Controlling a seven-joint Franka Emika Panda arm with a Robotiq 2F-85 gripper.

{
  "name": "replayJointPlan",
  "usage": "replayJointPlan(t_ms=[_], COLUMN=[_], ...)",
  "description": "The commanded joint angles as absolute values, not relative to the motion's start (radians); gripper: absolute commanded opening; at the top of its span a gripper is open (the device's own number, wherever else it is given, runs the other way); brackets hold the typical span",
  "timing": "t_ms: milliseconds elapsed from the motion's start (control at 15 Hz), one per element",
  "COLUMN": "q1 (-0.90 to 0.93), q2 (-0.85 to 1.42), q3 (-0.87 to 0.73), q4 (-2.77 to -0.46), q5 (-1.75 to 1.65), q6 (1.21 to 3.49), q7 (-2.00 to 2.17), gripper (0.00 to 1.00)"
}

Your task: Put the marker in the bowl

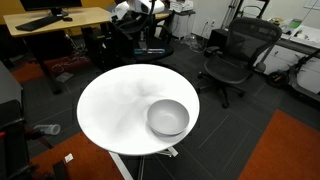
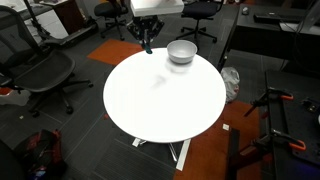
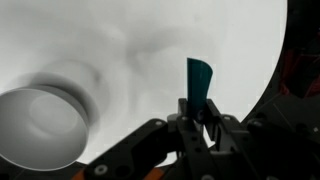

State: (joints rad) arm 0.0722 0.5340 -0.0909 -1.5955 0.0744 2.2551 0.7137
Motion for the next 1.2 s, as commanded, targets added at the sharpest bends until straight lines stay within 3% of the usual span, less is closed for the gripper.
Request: replayJointPlan(t_ms=[0, 533, 1133], q1=[0.041, -0.023, -0.078], q2=[0.389, 0.286, 0.318], q3=[-0.108, -0.155, -0.198], q4=[-1.795, -1.985, -2.038], q5=[0.117, 0.158, 0.183], q6=[2.339, 2.462, 2.553], q7=[0.732, 0.744, 0.822], gripper=[0.05, 0.05, 0.05])
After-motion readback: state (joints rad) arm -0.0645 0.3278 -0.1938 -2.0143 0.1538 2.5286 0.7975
